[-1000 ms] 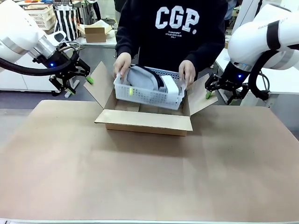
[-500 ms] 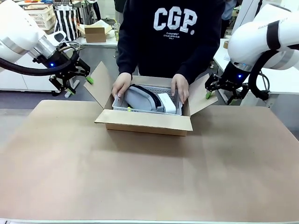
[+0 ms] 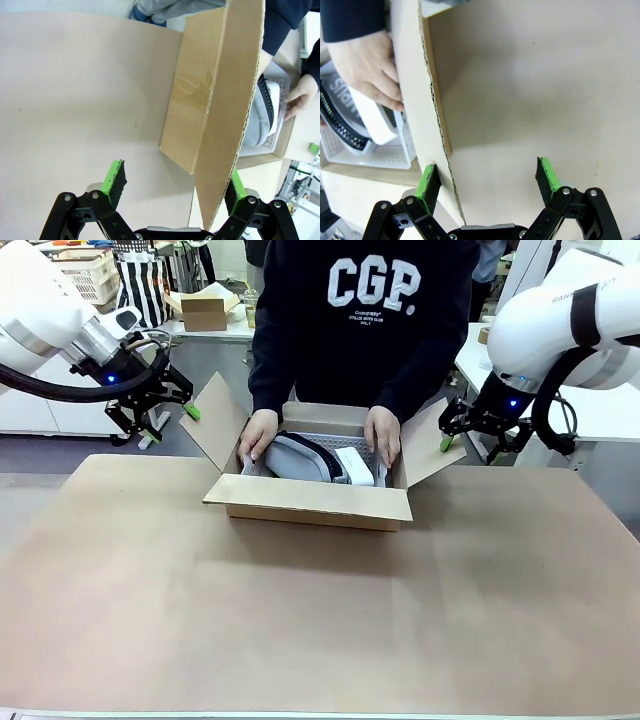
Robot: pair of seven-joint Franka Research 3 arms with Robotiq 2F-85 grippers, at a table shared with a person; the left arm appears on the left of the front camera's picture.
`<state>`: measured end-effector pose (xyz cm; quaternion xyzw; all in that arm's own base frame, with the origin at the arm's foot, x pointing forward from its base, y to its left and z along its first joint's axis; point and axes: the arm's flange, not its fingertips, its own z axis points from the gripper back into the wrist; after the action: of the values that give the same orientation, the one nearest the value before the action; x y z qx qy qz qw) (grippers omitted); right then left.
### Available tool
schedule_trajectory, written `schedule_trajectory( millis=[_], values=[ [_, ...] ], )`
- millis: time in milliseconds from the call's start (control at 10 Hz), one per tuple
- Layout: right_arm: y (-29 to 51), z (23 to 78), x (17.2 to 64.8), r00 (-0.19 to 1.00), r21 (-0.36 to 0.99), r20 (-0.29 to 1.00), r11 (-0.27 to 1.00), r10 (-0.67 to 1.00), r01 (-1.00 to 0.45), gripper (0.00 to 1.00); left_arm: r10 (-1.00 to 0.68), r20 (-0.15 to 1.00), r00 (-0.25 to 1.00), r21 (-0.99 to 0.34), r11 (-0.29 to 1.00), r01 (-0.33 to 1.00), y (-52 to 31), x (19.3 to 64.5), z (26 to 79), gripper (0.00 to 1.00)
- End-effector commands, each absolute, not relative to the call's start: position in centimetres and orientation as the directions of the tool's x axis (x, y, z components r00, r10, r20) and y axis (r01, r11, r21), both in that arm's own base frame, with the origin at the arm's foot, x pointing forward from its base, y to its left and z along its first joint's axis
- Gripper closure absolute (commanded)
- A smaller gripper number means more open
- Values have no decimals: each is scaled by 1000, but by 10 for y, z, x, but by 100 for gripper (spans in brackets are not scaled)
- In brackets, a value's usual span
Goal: Pack the gift set into the box.
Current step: Lift both hands away from the flaps of the Package Box.
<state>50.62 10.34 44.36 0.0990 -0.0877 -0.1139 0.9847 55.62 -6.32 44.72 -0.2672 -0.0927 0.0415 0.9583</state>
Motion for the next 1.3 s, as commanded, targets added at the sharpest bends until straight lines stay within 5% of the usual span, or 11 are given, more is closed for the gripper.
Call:
schedule_trajectory(
  millis=[0, 1200],
  values=[
    [104, 447, 507, 958, 204, 151, 956, -244, 211, 0, 137, 160, 978, -519, 854, -35, -64, 557, 448, 0],
    [104, 447, 507, 958, 204, 151, 956, -244, 211, 0, 137, 160, 978, -519, 854, -35, -64, 557, 448, 0]
  ],
)
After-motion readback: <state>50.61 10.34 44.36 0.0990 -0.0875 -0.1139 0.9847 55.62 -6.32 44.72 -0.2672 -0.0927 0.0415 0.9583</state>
